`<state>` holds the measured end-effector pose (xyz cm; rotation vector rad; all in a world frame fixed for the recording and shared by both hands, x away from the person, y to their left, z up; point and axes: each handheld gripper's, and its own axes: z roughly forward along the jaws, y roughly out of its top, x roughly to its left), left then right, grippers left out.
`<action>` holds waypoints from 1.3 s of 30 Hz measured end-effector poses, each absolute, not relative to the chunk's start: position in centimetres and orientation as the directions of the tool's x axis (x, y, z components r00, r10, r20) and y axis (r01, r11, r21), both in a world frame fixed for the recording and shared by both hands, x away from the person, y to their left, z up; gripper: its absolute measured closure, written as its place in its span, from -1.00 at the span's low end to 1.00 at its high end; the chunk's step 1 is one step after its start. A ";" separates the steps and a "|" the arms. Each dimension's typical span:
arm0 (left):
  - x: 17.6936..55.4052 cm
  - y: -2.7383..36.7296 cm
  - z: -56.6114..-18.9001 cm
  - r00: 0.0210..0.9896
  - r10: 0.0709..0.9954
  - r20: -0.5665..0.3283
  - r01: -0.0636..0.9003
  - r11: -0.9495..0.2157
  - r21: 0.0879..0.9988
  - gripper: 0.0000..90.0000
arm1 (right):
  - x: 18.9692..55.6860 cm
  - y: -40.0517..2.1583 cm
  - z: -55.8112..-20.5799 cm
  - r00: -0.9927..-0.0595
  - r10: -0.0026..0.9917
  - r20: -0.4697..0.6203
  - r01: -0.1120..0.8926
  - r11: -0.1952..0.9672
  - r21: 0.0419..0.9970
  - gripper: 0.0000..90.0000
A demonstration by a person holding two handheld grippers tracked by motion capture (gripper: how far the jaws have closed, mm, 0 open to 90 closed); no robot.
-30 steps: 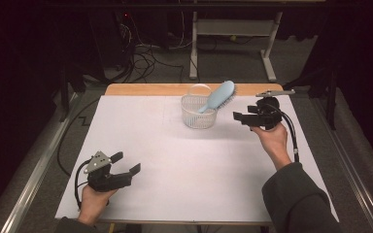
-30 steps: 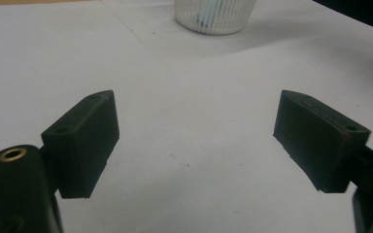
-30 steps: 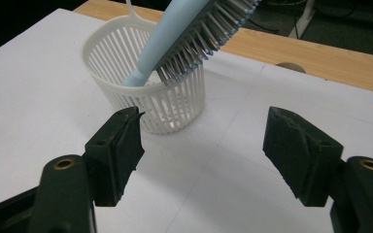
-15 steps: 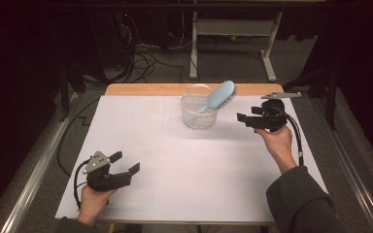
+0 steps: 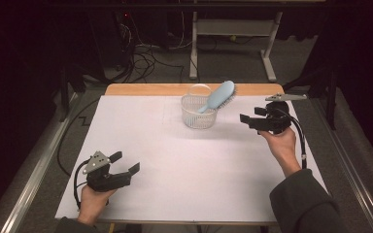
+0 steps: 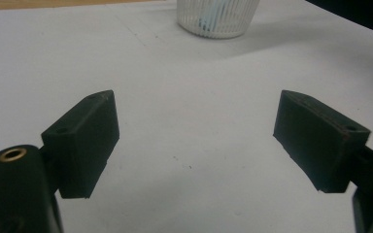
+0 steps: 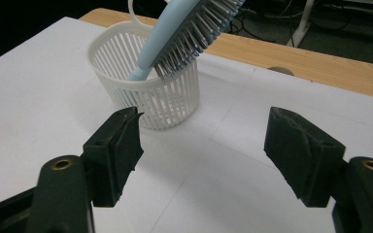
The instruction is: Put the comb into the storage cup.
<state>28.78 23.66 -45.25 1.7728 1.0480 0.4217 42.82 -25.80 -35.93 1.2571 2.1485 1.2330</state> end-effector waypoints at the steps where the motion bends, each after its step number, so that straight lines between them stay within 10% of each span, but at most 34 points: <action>1: 28.8 23.7 -45.3 0.565 0.806 -0.175 0.461 -0.132 0.878 -0.65 | 42.8 -25.8 -35.9 -0.540 0.834 0.113 0.517 0.223 0.827 -0.33; 39: 28.8 23.7 -45.2 0.563 0.808 -0.175 0.461 -0.131 0.878 -0.65 | 39.6 -28.1 -36.0 -0.545 0.832 0.104 0.456 0.190 0.869 -0.37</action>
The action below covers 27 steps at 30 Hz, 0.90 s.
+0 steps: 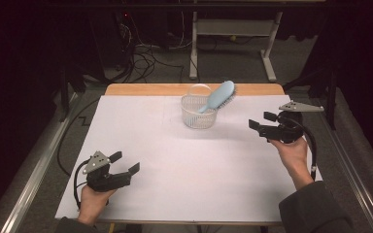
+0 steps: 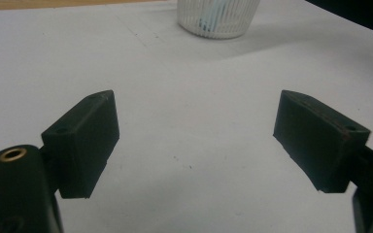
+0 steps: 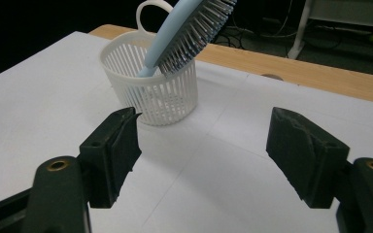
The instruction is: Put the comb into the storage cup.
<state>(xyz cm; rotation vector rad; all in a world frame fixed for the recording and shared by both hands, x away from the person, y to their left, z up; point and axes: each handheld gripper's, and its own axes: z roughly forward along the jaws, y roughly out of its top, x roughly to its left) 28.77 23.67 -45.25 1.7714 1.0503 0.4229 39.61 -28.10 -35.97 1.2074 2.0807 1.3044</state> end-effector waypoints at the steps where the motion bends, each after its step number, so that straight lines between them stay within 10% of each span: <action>1: 28.8 23.7 -45.2 0.563 0.808 -0.175 0.461 -0.131 0.878 -0.65 | 39.5 -28.2 -36.0 -0.545 0.832 0.104 0.456 0.190 0.869 -0.37; 27: 28.7 23.7 -45.2 0.563 0.808 -0.175 0.460 -0.130 0.878 -0.65 | 37.2 -29.3 -35.7 -0.547 0.830 0.107 0.425 0.165 0.890 -0.39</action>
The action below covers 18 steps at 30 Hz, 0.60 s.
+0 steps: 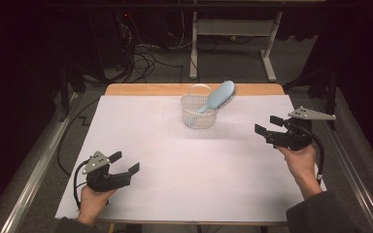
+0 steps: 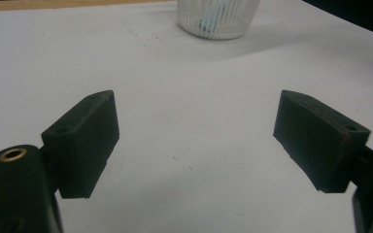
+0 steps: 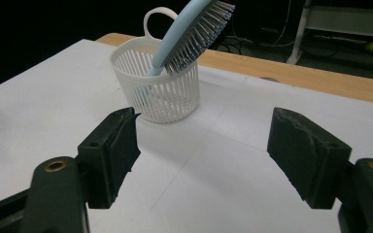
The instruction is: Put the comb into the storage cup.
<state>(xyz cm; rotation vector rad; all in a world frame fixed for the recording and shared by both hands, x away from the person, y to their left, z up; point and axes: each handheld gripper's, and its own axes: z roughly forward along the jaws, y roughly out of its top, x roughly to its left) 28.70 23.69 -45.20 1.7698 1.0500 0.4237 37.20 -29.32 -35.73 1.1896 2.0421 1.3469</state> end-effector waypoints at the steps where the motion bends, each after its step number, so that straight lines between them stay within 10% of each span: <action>1: 28.7 23.7 -45.2 0.563 0.808 -0.175 0.460 -0.130 0.879 -0.65 | 37.1 -29.4 -35.8 -0.546 0.831 0.109 0.428 0.164 0.889 -0.39; 18: 28.7 23.7 -45.3 0.560 0.810 -0.172 0.462 -0.133 0.877 -0.65 | 35.8 -30.7 -36.0 -0.537 0.837 0.111 0.415 0.148 0.898 -0.40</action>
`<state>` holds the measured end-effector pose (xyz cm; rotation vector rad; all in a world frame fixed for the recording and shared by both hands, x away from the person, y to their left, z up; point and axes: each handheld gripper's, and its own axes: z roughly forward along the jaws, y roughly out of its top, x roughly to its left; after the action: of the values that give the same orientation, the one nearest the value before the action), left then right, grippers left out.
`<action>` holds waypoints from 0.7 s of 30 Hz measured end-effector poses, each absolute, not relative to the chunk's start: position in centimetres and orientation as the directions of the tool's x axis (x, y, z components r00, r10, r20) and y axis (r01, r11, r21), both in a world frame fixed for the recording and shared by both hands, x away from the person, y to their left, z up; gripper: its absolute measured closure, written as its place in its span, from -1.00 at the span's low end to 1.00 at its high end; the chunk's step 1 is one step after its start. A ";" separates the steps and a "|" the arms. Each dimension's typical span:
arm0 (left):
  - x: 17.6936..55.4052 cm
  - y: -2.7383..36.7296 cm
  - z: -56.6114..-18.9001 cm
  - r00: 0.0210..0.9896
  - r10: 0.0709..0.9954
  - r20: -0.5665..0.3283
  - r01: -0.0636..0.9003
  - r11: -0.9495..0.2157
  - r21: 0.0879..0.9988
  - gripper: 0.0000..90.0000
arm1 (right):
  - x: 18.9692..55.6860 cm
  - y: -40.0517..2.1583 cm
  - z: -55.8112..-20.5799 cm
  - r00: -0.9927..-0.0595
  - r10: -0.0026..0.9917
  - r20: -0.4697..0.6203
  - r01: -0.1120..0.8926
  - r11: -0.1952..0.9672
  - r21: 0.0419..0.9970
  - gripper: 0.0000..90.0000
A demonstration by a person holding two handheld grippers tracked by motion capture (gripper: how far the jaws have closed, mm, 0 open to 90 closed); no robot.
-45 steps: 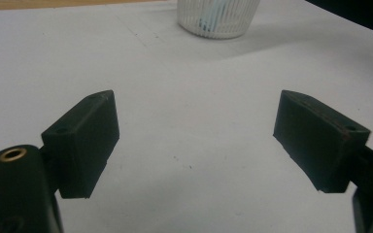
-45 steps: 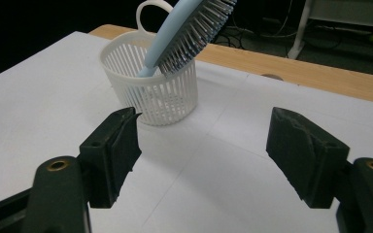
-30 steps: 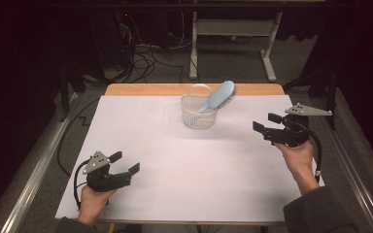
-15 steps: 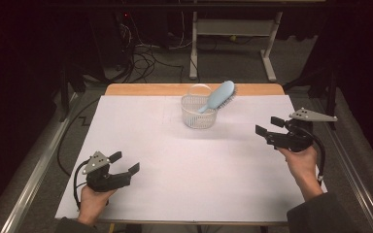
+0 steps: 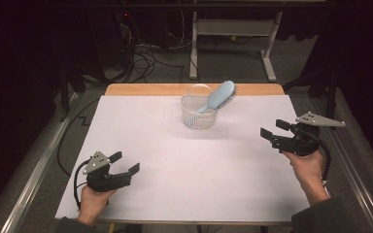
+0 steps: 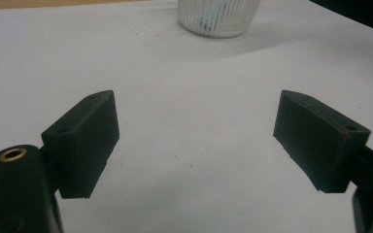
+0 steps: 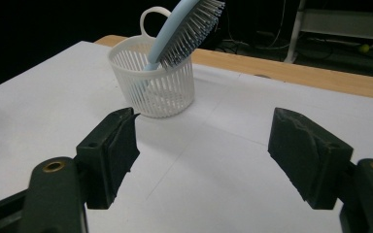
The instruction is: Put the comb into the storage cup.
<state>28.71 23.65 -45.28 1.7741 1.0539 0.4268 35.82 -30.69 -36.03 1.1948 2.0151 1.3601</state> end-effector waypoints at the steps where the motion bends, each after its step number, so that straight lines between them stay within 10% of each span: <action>1: 28.7 23.7 -45.3 0.560 0.810 -0.172 0.462 -0.133 0.877 -0.65 | 35.7 -30.8 -36.0 -0.536 0.837 0.110 0.413 0.146 0.899 -0.40; 21: 28.7 23.8 -45.3 0.556 0.815 -0.165 0.462 -0.138 0.876 -0.65 | 33.9 -32.0 -36.3 -0.526 0.845 0.097 0.399 0.145 0.905 -0.42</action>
<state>28.70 23.75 -45.29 1.7785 1.0572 0.4362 33.90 -32.04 -36.35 1.1877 1.9899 1.3557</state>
